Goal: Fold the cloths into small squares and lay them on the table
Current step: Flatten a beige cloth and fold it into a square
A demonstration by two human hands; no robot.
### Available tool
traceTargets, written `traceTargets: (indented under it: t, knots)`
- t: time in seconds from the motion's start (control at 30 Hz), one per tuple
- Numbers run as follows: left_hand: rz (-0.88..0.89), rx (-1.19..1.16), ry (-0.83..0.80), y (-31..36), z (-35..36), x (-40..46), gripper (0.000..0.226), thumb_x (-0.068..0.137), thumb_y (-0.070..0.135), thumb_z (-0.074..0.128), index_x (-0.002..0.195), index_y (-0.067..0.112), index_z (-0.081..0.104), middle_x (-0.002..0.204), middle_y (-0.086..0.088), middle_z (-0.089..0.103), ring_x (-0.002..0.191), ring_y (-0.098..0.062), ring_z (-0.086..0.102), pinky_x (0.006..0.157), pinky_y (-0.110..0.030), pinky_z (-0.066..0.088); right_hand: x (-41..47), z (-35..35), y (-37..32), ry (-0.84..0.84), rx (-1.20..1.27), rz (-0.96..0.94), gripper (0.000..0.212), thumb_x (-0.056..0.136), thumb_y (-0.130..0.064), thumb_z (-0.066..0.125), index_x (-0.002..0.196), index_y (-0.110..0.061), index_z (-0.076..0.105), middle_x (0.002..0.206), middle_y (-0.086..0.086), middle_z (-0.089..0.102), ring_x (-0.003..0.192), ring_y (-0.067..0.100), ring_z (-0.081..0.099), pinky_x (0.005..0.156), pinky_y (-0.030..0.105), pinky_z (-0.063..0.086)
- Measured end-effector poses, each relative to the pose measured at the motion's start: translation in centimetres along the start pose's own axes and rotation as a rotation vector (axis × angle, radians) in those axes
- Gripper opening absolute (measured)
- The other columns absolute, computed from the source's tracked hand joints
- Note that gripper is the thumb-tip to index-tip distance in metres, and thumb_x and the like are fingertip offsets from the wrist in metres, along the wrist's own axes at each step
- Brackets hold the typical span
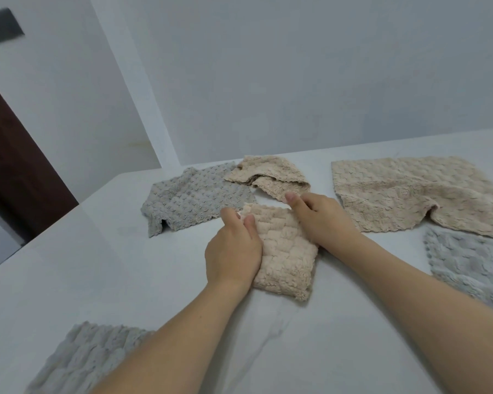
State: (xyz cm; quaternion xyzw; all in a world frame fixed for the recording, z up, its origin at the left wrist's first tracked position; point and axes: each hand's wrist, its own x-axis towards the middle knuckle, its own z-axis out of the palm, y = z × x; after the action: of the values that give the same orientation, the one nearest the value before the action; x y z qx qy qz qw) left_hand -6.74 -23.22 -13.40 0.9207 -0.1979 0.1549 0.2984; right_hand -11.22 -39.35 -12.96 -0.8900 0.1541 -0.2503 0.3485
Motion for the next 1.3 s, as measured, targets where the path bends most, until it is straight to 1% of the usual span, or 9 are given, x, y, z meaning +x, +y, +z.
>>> traceTargets:
  t: [0.27, 0.4, 0.63, 0.77, 0.87, 0.97, 1.07, 1.2, 1.3]
  knots:
    - [-0.132, -0.04, 0.043, -0.4, 0.1, 0.5, 0.033, 0.103, 0.038, 0.028, 0.124, 0.013, 0.037, 0.097, -0.009, 0.069, 0.091, -0.034, 0.063, 0.067, -0.036, 0.036, -0.7, -0.5, -0.2, -0.155, 0.71, 0.093, 0.027, 0.092, -0.03, 0.062, 0.083, -0.009, 0.048, 0.06, -0.005, 0.041, 0.047, 0.003, 0.04, 0.043, 0.014, 0.034]
    - [-0.234, 0.021, -0.012, -0.1, 0.1, 0.9, 0.042, 0.101, 0.039, 0.026, 0.11, 0.007, 0.052, 0.1, -0.012, 0.067, 0.089, -0.032, 0.058, 0.071, -0.036, 0.035, 0.6, 0.1, 1.2, -0.111, 0.445, 0.107, 0.012, 0.091, -0.025, 0.063, 0.082, -0.022, 0.056, 0.056, -0.01, 0.048, 0.053, 0.011, 0.044, 0.051, 0.027, 0.038]
    - [-0.183, -0.067, 0.005, -0.4, -0.1, 1.0, 0.026, 0.102, 0.033, 0.027, 0.096, 0.016, 0.046, 0.081, 0.004, 0.054, 0.077, -0.023, 0.049, 0.068, -0.036, 0.034, 1.3, -0.4, -0.1, 0.015, 0.961, 0.393, 0.024, 0.094, -0.038, 0.058, 0.097, -0.014, 0.057, 0.076, 0.002, 0.063, 0.062, 0.017, 0.06, 0.062, 0.034, 0.05]
    - [-0.168, -0.118, 0.069, -0.5, -0.2, 0.7, 0.018, 0.104, 0.03, 0.028, 0.099, 0.016, 0.04, 0.08, 0.004, 0.052, 0.075, -0.024, 0.047, 0.065, -0.036, 0.032, 1.3, -0.3, -0.3, -0.203, 0.787, 0.493, 0.069, 0.074, -0.075, 0.056, 0.106, -0.013, 0.064, 0.077, 0.003, 0.06, 0.069, 0.02, 0.055, 0.069, 0.036, 0.044]
    - [-0.16, -0.122, 0.086, -0.6, -0.2, 0.8, 0.019, 0.105, 0.03, 0.027, 0.104, 0.015, 0.038, 0.077, 0.004, 0.052, 0.073, -0.025, 0.047, 0.063, -0.036, 0.031, 0.8, 0.6, -0.4, -0.24, 0.633, 0.383, 0.062, 0.076, -0.066, 0.062, 0.102, -0.009, 0.061, 0.078, 0.005, 0.06, 0.06, 0.018, 0.053, 0.059, 0.032, 0.041]
    - [-0.129, -0.098, 0.085, -0.5, -0.1, 0.7, 0.02, 0.105, 0.031, 0.027, 0.105, 0.015, 0.038, 0.073, 0.006, 0.049, 0.071, -0.024, 0.047, 0.062, -0.036, 0.032, 0.5, 1.6, -0.9, -0.088, 0.556, 0.32, 0.04, 0.092, -0.048, 0.052, 0.116, -0.016, 0.054, 0.102, 0.002, 0.066, 0.092, 0.02, 0.063, 0.087, 0.041, 0.052]
    - [-0.116, -0.078, 0.085, -0.5, -0.2, 0.7, 0.022, 0.105, 0.033, 0.026, 0.105, 0.014, 0.039, 0.072, 0.006, 0.049, 0.069, -0.025, 0.046, 0.061, -0.036, 0.031, 0.4, 2.0, -1.3, -0.014, 0.543, 0.342, 0.054, 0.094, -0.052, 0.046, 0.136, -0.02, 0.037, 0.116, 0.003, 0.059, 0.107, 0.022, 0.057, 0.099, 0.044, 0.045]
    - [-0.162, -0.095, 0.067, -0.6, -0.4, 1.0, 0.022, 0.105, 0.033, 0.025, 0.104, 0.014, 0.037, 0.078, 0.002, 0.051, 0.072, -0.026, 0.044, 0.064, -0.037, 0.031, 0.6, 1.7, -2.0, -0.103, 0.646, 0.555, 0.087, 0.067, -0.071, 0.053, 0.131, -0.014, 0.042, 0.112, 0.005, 0.064, 0.101, 0.028, 0.063, 0.092, 0.045, 0.05]
    - [-0.183, -0.11, 0.063, -0.4, -0.3, 1.0, 0.023, 0.105, 0.032, 0.025, 0.105, 0.013, 0.038, 0.08, 0.0, 0.053, 0.075, -0.028, 0.048, 0.064, -0.036, 0.03, 0.4, 1.9, -2.7, -0.146, 0.565, 0.519, 0.063, 0.077, -0.061, 0.055, 0.114, -0.01, 0.058, 0.1, 0.007, 0.069, 0.091, 0.026, 0.066, 0.084, 0.038, 0.054]
